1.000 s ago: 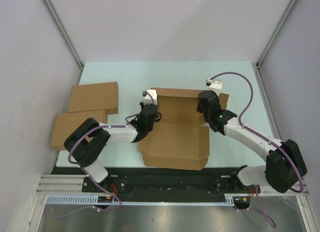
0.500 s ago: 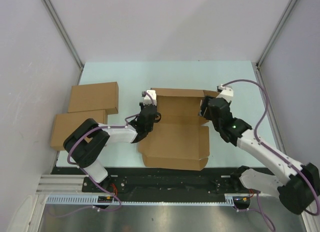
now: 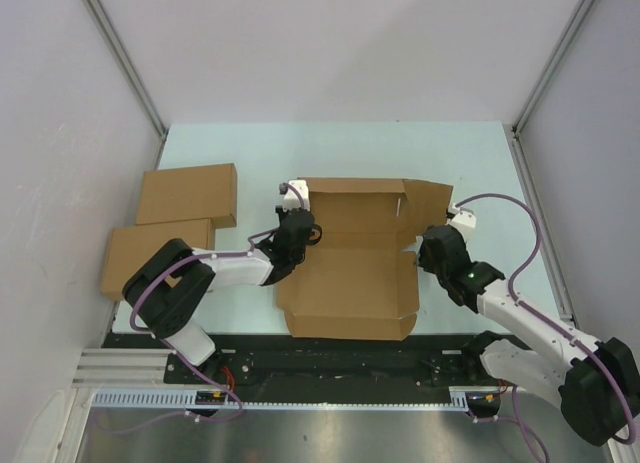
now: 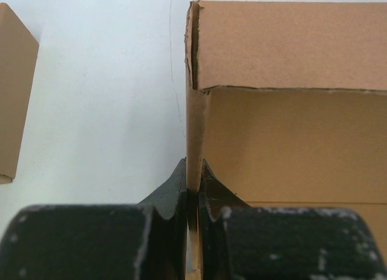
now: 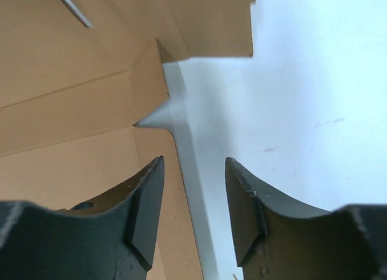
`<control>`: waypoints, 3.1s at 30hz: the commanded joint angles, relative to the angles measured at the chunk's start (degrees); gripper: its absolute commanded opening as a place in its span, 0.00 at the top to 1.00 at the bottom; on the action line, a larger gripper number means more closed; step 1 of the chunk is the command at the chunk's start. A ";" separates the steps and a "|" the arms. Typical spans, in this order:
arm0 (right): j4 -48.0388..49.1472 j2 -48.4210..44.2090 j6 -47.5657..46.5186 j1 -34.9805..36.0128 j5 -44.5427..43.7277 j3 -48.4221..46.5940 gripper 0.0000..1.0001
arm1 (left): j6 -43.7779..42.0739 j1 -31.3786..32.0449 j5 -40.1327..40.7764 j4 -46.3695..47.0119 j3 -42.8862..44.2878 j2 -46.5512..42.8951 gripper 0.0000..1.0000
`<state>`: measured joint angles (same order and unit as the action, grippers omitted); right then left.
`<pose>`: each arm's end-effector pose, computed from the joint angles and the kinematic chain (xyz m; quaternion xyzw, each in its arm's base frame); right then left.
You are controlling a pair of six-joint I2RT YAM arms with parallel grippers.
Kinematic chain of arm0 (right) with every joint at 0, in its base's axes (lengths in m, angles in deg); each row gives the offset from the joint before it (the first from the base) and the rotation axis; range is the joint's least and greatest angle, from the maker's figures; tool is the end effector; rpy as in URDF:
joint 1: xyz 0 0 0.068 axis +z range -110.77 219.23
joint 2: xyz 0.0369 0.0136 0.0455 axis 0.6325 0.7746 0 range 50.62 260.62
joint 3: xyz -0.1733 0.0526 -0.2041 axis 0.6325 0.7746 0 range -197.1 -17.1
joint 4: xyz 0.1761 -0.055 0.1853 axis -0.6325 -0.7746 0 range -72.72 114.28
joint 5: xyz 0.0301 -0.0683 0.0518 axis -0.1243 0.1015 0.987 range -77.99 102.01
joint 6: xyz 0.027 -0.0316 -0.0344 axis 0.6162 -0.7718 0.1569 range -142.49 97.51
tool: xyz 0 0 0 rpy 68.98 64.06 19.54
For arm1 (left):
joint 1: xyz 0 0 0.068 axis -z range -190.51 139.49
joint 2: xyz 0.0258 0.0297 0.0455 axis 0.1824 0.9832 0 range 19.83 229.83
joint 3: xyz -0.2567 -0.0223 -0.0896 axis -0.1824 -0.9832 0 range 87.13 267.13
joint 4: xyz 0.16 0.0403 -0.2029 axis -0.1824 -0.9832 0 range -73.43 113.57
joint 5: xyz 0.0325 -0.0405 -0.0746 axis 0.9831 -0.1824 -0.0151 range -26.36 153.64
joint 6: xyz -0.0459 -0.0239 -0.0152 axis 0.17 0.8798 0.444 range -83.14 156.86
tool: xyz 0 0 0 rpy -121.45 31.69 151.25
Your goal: Fold the paper box
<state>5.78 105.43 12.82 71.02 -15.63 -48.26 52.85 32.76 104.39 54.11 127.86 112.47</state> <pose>0.1741 0.0884 0.2150 0.1241 0.8843 0.0356 0.4488 0.2522 -0.2054 0.1846 -0.0082 0.7987 -0.0114 0.6016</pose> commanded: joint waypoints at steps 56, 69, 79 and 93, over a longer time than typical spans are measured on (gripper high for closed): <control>29.68 17.20 -1.82 8.29 0.57 1.19 0.73 | -0.26 1.47 2.58 0.39 -0.48 -0.79 1.00; 11.03 -10.86 -8.77 -8.88 -2.45 -5.93 0.48 | -0.87 1.47 2.84 1.10 -1.09 -1.06 1.00; 19.97 4.06 2.30 -25.63 8.30 -6.02 0.57 | -0.78 1.73 2.40 1.62 -1.18 -0.97 1.00; 23.96 8.85 4.95 -29.77 13.41 -4.10 0.45 | -2.19 2.09 2.58 2.24 -1.09 -0.62 1.00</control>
<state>29.74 120.70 17.79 41.15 -0.50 -53.22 52.24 34.37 105.68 55.45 126.55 111.97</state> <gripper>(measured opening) 0.518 0.092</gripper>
